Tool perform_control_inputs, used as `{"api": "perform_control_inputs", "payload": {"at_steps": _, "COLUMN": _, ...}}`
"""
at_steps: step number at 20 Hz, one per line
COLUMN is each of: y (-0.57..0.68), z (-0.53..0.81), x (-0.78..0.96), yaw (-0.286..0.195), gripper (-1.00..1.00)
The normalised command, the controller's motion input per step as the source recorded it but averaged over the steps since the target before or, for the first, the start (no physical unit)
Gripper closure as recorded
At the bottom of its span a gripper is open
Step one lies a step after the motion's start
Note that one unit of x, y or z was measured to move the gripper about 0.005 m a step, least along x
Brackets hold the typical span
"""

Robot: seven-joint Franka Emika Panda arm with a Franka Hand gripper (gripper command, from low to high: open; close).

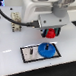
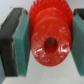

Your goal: Insert the blue gear onto the right peg, followed by the red gear

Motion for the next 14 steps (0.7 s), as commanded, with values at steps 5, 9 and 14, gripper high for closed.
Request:
{"api": "perform_control_inputs", "payload": {"at_steps": 5, "y": -0.03, "z": 0.49, "x": 0.54, "yaw": 0.0, "gripper": 1.0}}
{"api": "perform_control_inputs", "payload": {"at_steps": 9, "y": -0.07, "z": 0.41, "x": 0.64, "yaw": 0.0, "gripper": 1.0}}
{"api": "perform_control_inputs", "payload": {"at_steps": 14, "y": -0.1, "z": 0.31, "x": 0.66, "yaw": 0.0, "gripper": 1.0}}
